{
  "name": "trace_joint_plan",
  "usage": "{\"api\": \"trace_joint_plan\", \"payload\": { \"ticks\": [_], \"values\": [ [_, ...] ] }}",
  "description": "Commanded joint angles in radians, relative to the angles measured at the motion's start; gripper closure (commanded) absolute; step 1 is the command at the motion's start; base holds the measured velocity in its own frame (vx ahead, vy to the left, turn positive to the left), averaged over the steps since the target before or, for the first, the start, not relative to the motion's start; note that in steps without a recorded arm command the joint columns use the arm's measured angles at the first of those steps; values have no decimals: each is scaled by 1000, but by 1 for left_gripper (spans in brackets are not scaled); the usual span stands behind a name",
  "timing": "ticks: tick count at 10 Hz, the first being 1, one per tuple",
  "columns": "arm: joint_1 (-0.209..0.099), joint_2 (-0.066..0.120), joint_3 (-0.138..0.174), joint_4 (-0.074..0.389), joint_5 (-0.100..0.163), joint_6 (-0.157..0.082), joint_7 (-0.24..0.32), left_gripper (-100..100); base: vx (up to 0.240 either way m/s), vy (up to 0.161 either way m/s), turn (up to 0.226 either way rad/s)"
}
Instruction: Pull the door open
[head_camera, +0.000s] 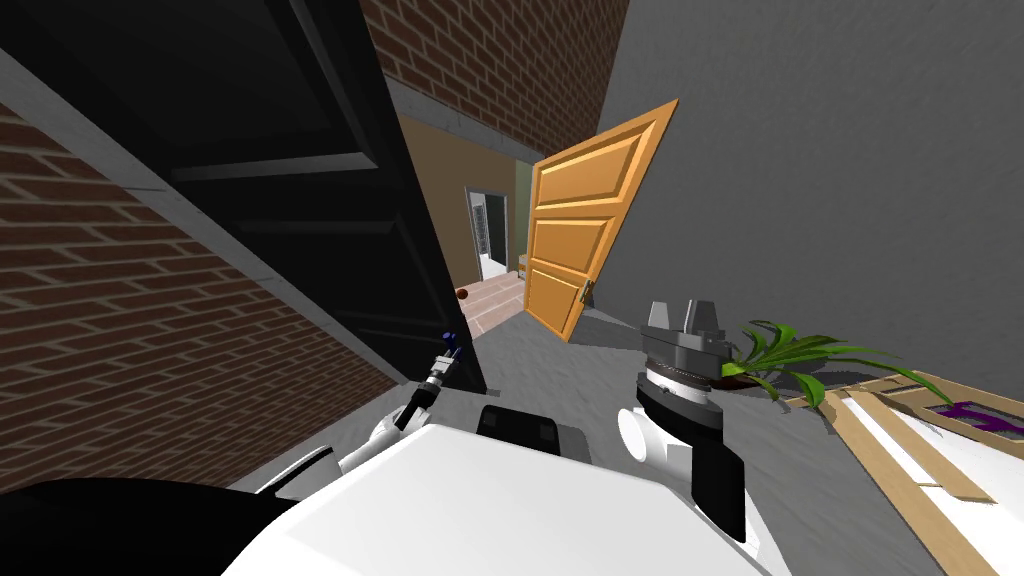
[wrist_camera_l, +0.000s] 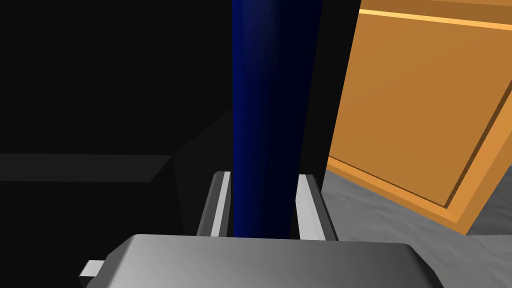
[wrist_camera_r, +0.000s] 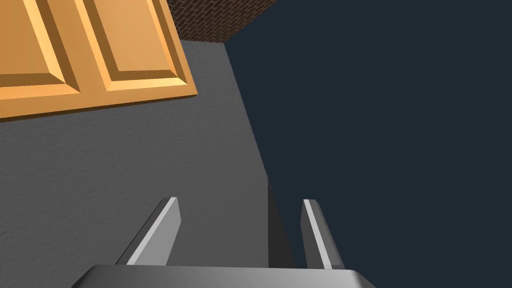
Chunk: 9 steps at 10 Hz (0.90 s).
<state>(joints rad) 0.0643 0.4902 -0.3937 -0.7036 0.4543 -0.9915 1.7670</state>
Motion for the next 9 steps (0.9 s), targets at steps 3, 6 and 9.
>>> {"api": "trace_joint_plan", "payload": {
  "ticks": [3, 6, 9],
  "values": [
    [33, 36, -35, -13, -19, -49, 37, 100, -217, 80, -112],
    [42, 46, -48, -13, -26, -64, 49, 100, -177, 51, -65],
    [56, 62, -68, 7, -38, -108, 73, 100, -187, 64, -152]
  ]
}}
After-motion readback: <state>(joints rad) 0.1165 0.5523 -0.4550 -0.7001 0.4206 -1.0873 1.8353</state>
